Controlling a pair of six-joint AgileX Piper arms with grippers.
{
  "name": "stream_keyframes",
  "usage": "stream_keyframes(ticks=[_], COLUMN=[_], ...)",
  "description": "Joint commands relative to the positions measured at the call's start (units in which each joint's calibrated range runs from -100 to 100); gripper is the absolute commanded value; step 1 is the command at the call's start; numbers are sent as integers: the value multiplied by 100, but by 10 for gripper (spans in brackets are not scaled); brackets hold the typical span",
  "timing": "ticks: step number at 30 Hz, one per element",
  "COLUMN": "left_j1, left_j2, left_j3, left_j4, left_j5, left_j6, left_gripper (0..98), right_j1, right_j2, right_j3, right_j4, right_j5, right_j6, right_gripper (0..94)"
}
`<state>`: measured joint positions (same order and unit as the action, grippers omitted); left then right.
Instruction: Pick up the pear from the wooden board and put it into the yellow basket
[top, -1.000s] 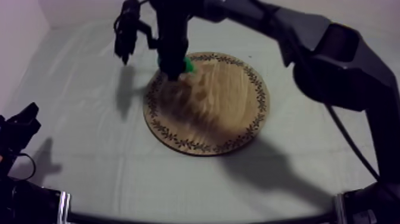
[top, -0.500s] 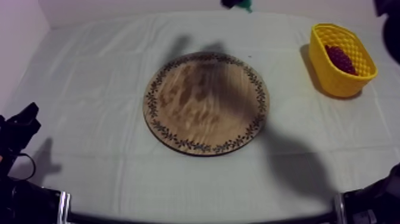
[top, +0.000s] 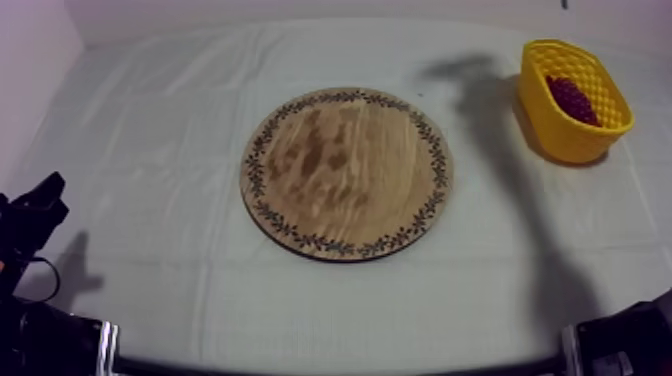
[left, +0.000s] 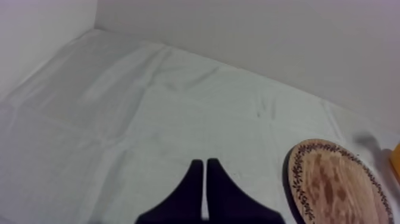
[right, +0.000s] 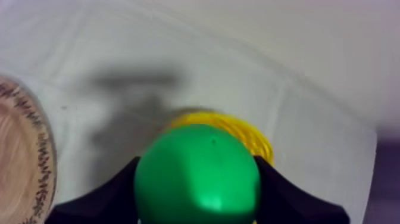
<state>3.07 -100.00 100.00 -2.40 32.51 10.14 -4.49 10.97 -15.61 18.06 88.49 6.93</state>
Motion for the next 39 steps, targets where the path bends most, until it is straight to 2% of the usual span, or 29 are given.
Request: stream_keyframes(ticks=[1, 11, 22, 24, 32, 39], left_j1=[1, 1, 1, 1, 1, 1], left_j2=[0, 0, 0, 0, 0, 0], left_j3=[0, 0, 0, 0, 0, 0], left_j4=[-2, -2, -2, -2, -2, -2], left_j5=[-1, -1, -1, -1, -1, -1], left_j6=[-1, -1, -1, -1, -1, -1], left_gripper=[1, 1, 1, 1, 1, 1], right_j1=[321, 761, 879, 890, 863, 897], right_j2=[-83, -299, 319, 504, 982, 856], right_j3=[394, 1842, 2654, 2599, 2439, 2557], right_j4=[0, 107, 119, 113, 55, -31], right_j5=[-185, -1130, -1828, -1893, -2162, -2580], right_j6=[-294, -975, -929, -892, -741, -820], right_gripper=[441, 451, 452, 480, 688, 696])
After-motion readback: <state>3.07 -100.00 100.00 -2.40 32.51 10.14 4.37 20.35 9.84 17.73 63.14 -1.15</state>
